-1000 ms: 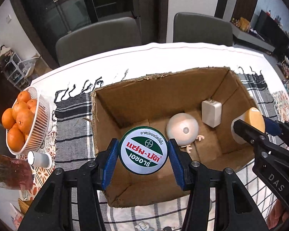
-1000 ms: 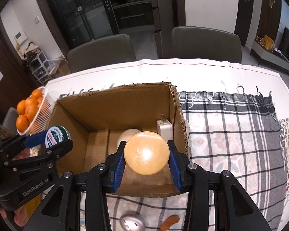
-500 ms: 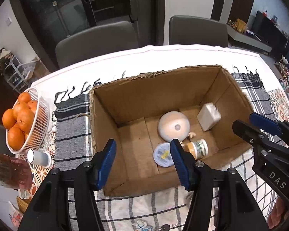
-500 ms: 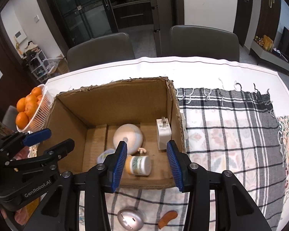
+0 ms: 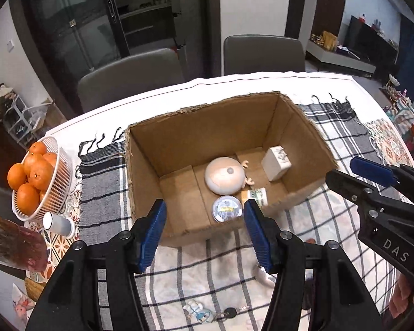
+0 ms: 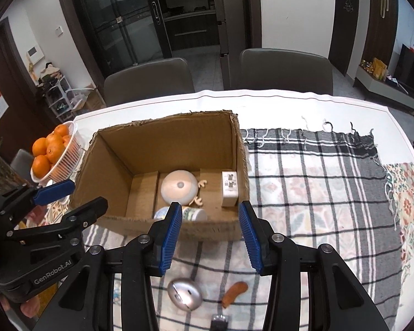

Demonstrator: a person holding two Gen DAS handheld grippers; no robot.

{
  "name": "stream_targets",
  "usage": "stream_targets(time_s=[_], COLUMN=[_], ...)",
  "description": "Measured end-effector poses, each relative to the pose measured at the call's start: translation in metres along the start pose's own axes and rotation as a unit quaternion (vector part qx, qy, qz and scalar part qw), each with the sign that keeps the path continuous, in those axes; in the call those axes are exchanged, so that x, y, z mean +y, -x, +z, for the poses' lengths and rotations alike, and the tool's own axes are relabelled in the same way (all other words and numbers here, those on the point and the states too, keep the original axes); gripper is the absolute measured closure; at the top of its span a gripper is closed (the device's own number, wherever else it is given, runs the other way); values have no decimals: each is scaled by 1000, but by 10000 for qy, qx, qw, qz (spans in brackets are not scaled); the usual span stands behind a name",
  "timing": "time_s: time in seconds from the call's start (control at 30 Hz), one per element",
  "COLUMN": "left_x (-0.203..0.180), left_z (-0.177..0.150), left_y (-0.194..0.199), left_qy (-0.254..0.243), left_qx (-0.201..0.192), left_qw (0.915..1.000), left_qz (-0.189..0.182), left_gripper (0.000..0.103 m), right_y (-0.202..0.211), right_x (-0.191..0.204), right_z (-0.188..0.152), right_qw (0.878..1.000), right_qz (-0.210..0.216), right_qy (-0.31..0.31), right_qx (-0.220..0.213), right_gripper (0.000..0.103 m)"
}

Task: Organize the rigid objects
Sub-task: 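Move both grippers back toward the silver egg and keychain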

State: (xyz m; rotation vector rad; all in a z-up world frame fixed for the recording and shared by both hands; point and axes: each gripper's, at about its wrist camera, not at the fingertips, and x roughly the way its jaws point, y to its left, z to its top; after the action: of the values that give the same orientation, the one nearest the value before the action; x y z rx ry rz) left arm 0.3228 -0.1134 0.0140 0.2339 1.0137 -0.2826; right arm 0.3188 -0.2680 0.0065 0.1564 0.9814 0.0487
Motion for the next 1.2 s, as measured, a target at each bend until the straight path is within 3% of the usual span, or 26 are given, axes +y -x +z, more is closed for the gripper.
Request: stream_targets(time_s=[0.67, 1.2], left_x=[-39, -26], left_z=[-57, -110], left_y=[9, -5], left_qy=[-347, 1], left_qx=[154, 567], left_qw=[9987, 9974], left_qz=[-351, -452], left_gripper=[46, 46], right_y=[25, 17], right_x=[-19, -5], right_z=[-58, -104], right_qw=[9999, 9981], right_qz=[-56, -102], right_qy=[-50, -150], right_qx=[150, 582], right_gripper=[59, 59])
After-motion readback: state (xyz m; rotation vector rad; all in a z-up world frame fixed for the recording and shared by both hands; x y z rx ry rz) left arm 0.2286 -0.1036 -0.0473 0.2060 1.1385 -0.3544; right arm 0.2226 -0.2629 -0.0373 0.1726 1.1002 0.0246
